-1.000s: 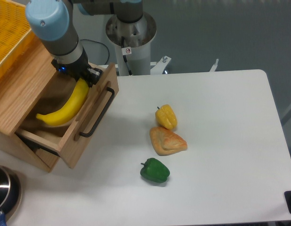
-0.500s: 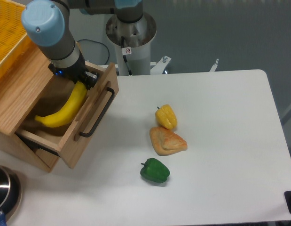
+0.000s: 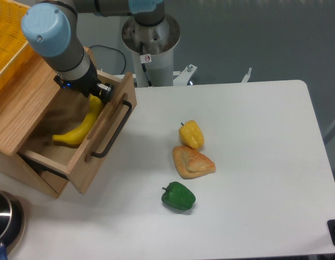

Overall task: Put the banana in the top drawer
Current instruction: 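Lower the banana into the open drawer, then open the gripper to release the banana inside the drawer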

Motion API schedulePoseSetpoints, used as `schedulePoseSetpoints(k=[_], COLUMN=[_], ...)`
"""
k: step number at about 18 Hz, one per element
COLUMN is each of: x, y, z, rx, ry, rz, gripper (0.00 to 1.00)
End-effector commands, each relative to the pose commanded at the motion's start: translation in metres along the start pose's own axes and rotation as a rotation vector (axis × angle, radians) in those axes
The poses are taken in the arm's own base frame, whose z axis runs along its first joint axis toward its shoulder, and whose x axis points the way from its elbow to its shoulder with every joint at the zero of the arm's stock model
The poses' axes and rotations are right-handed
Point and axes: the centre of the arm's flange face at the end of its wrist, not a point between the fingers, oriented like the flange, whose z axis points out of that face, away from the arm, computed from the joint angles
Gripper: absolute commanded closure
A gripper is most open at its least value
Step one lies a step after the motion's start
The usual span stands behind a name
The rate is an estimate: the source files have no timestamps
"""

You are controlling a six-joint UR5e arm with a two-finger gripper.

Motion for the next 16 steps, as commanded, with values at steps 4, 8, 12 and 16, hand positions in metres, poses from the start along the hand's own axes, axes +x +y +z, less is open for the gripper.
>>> schedulePoseSetpoints(k=[4,8,12,16], x=[0.000,0.001,-0.001,-0.005], y=[0.004,0.013,0.022,0.031], z=[-0.006,-0.018,-0.028,-0.037], rx=[0.012,0.035,0.055,0.075], ry=[-0.003,-0.014,-0.022,-0.025], rz=[-0.001,0.005,0.005,-0.008], gripper=[0.42,0.41,0.40,0.39])
